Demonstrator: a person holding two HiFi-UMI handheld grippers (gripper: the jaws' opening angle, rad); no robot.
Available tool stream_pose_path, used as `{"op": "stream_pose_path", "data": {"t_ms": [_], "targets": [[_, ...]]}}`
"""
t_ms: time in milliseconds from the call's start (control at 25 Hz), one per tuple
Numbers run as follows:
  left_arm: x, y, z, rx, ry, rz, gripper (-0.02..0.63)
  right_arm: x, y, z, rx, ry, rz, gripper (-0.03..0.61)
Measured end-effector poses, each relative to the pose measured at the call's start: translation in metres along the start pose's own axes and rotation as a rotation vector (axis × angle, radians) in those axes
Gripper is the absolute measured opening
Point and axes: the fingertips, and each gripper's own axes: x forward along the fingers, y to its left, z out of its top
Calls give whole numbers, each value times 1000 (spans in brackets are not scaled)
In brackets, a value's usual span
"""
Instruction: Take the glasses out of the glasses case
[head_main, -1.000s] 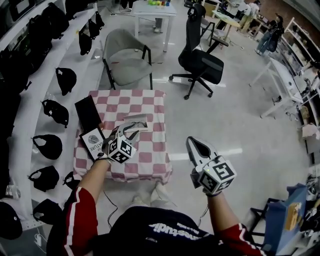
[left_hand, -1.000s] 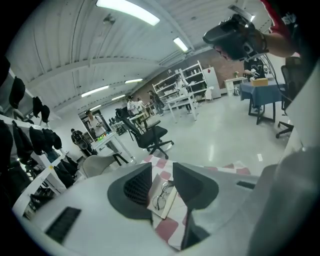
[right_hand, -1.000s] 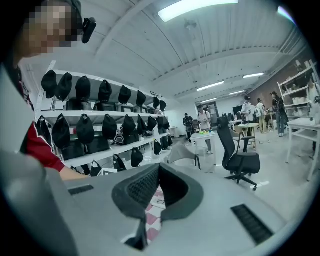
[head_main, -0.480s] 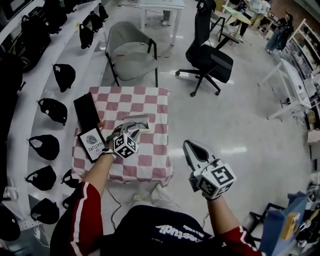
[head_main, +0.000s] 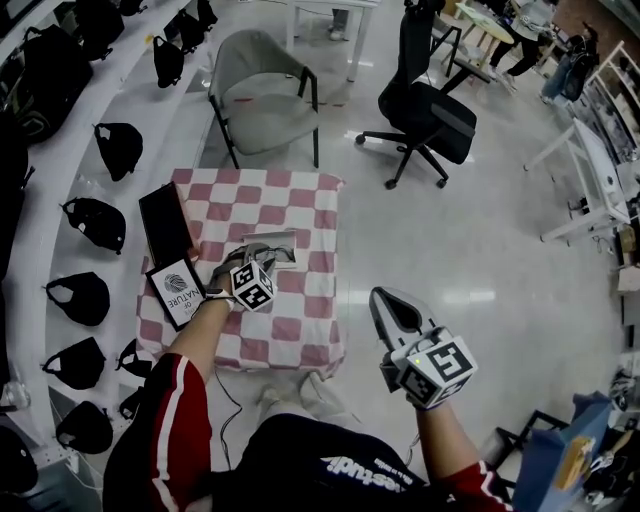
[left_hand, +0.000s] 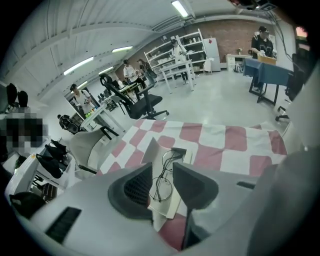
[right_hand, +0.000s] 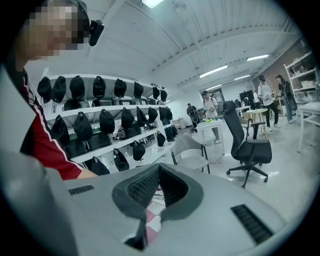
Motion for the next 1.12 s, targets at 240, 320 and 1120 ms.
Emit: {"op": "stream_pose_path", "data": {"t_ms": [240, 320, 1120], "targets": [[27, 0, -15, 7, 50, -8, 126, -1, -13, -9, 26, 10, -20, 3], [34, 0, -18, 16, 64, -13, 126, -2, -16, -11, 33, 13, -26, 3], [72, -4, -32, 81, 155, -4, 60, -5, -22, -30, 63, 42, -35, 3]]}}
